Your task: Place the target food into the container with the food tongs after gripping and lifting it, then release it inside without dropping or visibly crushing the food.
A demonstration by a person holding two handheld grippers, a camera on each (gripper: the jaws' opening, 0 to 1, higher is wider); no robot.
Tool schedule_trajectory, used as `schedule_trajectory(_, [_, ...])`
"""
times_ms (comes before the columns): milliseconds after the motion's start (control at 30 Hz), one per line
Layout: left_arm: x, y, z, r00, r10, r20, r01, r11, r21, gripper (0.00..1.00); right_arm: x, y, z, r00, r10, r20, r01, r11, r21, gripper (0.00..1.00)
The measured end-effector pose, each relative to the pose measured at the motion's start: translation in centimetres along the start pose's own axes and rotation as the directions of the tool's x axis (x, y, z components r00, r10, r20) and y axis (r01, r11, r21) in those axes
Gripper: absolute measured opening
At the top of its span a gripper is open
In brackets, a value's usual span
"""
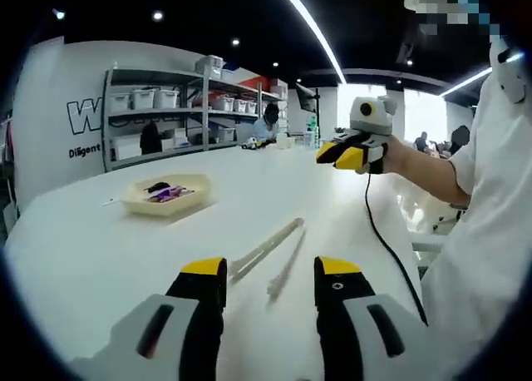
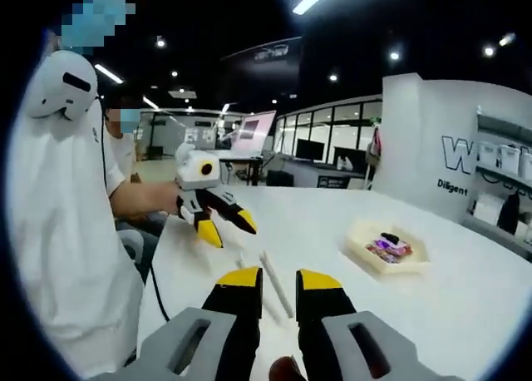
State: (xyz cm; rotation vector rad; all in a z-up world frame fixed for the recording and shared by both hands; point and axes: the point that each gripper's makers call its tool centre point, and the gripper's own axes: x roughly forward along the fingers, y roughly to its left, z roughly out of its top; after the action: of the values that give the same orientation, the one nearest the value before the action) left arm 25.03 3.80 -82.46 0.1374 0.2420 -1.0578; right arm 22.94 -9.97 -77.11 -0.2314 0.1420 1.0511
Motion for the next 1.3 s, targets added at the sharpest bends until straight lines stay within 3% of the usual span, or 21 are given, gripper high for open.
schedule_trajectory(333, [-0.7, -0.9, 0.5, 1.0, 0.01, 0.02, -0.011, 1.0, 0.013, 0.4, -2.7, 1.0, 4.1, 0.995, -0.093, 0.042, 0.091, 0.994, 0.053, 0.08])
schedule_trajectory(467, [-1.0, -1.4, 0.7, 1.0, 0.01, 0.022, -0.011, 1.0, 0.026, 0.4, -3.7, 1.4, 4.7, 0.991, -0.128, 0.031, 0.126, 0.991, 0.039, 0.09])
schedule_trajectory(567, [-1.4, -1.5, 1.0, 0.999, 0.019, 0.03, -0.02, 0.999, 0.032, 0.4, -4.7, 1.7, 6.0, 0.988, -0.144, 0.061, 0.141, 0.989, 0.051, 0.1])
schedule_trajectory(733, [-2.0, -1.5, 1.1, 0.998, 0.042, 0.037, -0.043, 0.999, 0.032, 0.4, -6.1, 0.8, 7.0, 0.97, -0.236, 0.058, 0.23, 0.968, 0.098, 0.1])
schedule_trajectory(833, [-2.3, -1.6, 1.2, 0.997, 0.054, 0.046, -0.055, 0.998, 0.027, 0.4, -6.6, 1.3, 8.1, 0.97, -0.217, 0.11, 0.201, 0.969, 0.14, 0.11])
schedule_trajectory(1000, [-2.7, -1.3, 1.0, 0.995, 0.087, 0.048, -0.088, 0.996, 0.016, 0.41, -7.5, 0.9, 8.7, 0.957, -0.269, 0.107, 0.254, 0.957, 0.139, 0.16])
schedule_trajectory(1300, [-3.6, -0.9, 1.3, 0.992, 0.12, 0.049, -0.12, 0.993, 0.008, 0.44, -7.7, 0.0, 7.3, 0.942, -0.329, 0.071, 0.316, 0.937, 0.146, 0.25])
